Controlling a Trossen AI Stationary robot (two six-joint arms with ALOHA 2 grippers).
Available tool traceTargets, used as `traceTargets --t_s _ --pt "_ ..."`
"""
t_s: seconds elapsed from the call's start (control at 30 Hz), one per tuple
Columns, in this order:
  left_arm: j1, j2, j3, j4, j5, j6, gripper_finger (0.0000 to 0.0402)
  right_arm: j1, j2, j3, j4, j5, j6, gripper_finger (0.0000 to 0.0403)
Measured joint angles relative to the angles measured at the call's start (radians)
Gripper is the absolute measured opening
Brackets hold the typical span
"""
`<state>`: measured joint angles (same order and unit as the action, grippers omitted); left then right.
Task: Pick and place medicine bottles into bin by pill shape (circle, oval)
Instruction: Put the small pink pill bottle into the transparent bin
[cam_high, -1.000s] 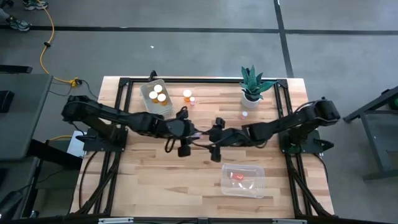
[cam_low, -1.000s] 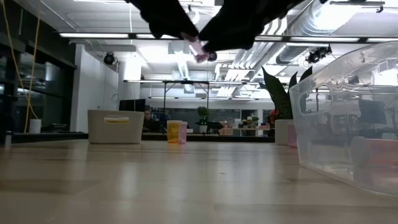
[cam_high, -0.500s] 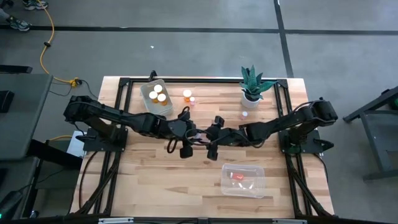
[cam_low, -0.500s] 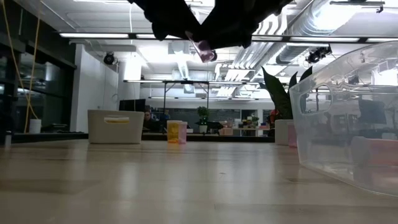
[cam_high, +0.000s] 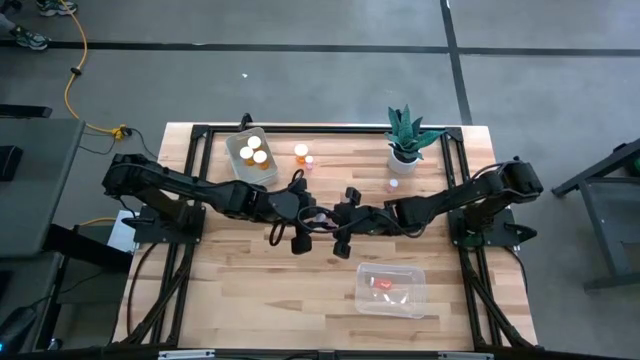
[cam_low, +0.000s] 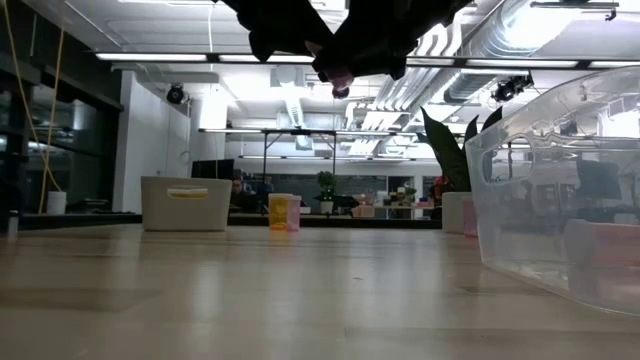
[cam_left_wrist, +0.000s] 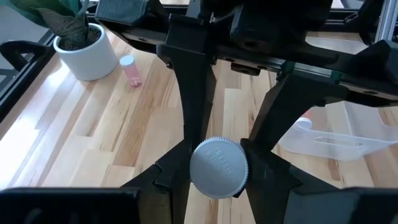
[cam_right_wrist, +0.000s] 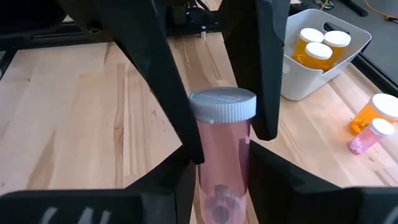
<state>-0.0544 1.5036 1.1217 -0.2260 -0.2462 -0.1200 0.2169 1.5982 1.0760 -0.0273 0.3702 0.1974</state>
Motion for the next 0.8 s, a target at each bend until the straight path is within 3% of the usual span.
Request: traceTargets --t_s 0.2,0.4,0.67,0.8 --pt "0.011 0.000 0.000 -0.004 0.026 -0.011 0.0122 0.000 0.000 0.000 -0.006 0.000 -0.032 0.0095" --pt "0.044 -0.011 0.000 -0.016 0.108 -0.026 0.0157 -0.001 -0.004 -0.001 -0.042 0.001 -0.049 0.0088" --pt "0.091 -0.100 0.001 -0.049 0.155 -0.018 0.0200 -0.003 -0.090 -0.002 -0.201 0.004 -0.083 0.0102" --pt "0.102 -0.178 0.001 -0.150 0.162 -0.008 0.0206 0.004 -0.175 -0.002 -0.362 -0.030 0.003 0.0102"
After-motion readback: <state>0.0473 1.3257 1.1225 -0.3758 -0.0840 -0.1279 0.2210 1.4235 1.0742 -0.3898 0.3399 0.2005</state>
